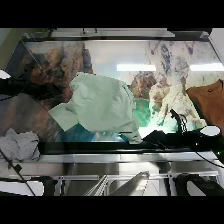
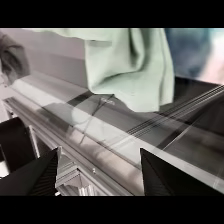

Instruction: Fold the shirts.

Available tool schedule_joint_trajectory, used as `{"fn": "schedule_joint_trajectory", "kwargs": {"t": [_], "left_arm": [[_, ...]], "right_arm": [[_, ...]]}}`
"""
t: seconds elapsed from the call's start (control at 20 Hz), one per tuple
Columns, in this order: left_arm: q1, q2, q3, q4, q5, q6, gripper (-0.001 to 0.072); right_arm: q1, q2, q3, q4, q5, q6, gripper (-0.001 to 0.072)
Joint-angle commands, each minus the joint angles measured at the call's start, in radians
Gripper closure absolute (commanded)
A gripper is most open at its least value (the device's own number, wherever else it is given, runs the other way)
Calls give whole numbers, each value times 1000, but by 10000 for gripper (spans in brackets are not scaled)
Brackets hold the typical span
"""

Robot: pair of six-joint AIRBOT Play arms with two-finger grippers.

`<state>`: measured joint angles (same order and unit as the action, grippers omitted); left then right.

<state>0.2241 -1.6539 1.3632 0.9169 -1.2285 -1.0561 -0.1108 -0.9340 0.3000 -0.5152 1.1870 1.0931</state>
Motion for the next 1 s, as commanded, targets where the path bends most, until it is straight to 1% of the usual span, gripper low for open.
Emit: {"fn": "schedule_joint_trajectory", "kwargs": {"t": [0.0, 0.1, 0.15, 0.25, 0.3, 0.5, 0.65, 0.7, 0.75, 0.8, 0.9, 0.95], "left_arm": [[-73, -152, 121, 5, -116, 16, 5], [-109, -222, 164, 6, -204, 20, 16], [-124, -252, 186, 5, -241, 19, 114], [-136, -295, 230, 6, -293, 19, 555], [-136, -304, 250, 6, -310, 21, 693], [-122, -302, 325, 0, -368, 14, 694], [-107, -302, 340, -1, -398, 7, 694], [-103, -302, 339, 0, -406, 7, 694], [-95, -302, 339, -1, -414, 7, 694], [-93, -302, 339, -1, -421, 7, 694], [-82, -302, 339, -2, -438, 7, 694], [-76, -300, 339, -3, -449, 7, 694]], "right_arm": [[0, 23, -43, -35, -96, 8, 165], [1, 18, -43, -30, -138, 8, 166], [1, 8, -43, -30, -145, 24, 166], [11, -25, -43, -26, -151, 26, 167], [35, -44, -43, -21, -168, 27, 167], [184, -135, -43, 69, -327, 26, 167], [249, -227, -37, 164, -417, 10, 169], [257, -259, -25, 198, -424, -19, 201], [263, -290, -5, 230, -423, -56, 300], [263, -314, 16, 257, -414, -81, 385], [263, -333, 72, 285, -357, -114, 605], [263, -327, 109, 284, -312, -123, 639]]}}
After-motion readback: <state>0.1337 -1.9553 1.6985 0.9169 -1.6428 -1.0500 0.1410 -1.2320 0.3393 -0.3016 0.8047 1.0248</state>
